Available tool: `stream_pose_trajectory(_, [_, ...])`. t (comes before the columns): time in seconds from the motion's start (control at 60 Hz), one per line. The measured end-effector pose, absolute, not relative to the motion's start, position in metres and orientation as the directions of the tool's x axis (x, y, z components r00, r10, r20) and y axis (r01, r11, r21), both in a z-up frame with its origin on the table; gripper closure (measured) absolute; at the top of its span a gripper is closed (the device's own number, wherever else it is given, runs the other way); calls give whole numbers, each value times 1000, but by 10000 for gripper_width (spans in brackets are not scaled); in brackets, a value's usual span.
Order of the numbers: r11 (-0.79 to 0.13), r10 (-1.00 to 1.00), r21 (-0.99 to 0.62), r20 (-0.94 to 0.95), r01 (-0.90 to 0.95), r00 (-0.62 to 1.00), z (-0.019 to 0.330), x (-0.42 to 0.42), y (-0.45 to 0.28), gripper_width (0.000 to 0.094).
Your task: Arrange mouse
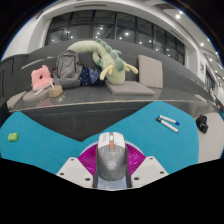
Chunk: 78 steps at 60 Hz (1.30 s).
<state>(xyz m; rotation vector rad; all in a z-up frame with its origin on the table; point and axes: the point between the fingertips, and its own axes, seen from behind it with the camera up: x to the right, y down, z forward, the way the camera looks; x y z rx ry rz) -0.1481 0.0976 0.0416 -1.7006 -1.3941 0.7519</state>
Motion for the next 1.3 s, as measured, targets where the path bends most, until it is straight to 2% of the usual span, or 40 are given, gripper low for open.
stream_pose_trajectory(0.117, [-107,975,-816,26,567,222,-2,-146,107,546])
stream_pose_trajectory(0.167, [-119,972,-800,27,588,233,-17,-142,113,506])
stream_pose_trajectory(0.267, [-145,973,-813,-14,563,230,-18,-143,113,422])
stream_pose_trajectory(0.3, [-150,973,-811,-18,566,231,-18,-143,114,361])
stream_pose_trajectory(0.383, [-134,970,-821,6,555,244,-7,-137,120,58])
stream_pose_trajectory(0.417, [-124,970,-829,14,546,241,3,-133,121,88])
stream_pose_trajectory(0.533, [-106,978,-856,2,507,209,48,-99,109,88])
stream_pose_trajectory(0.683, [-76,978,-892,20,445,206,109,-12,96,87])
stream_pose_trajectory(0.767, [-56,982,-901,27,431,185,126,39,82,89])
stream_pose_trajectory(0.883, [-68,988,-894,1,443,153,129,109,60,89])
stream_pose_trajectory(1.067, [-36,994,-866,21,498,109,109,191,35,89])
stream_pose_trajectory(1.2, [-29,997,-853,15,521,80,95,216,20,88])
stream_pose_trajectory(1.3, [-32,997,-856,9,516,77,100,221,14,90])
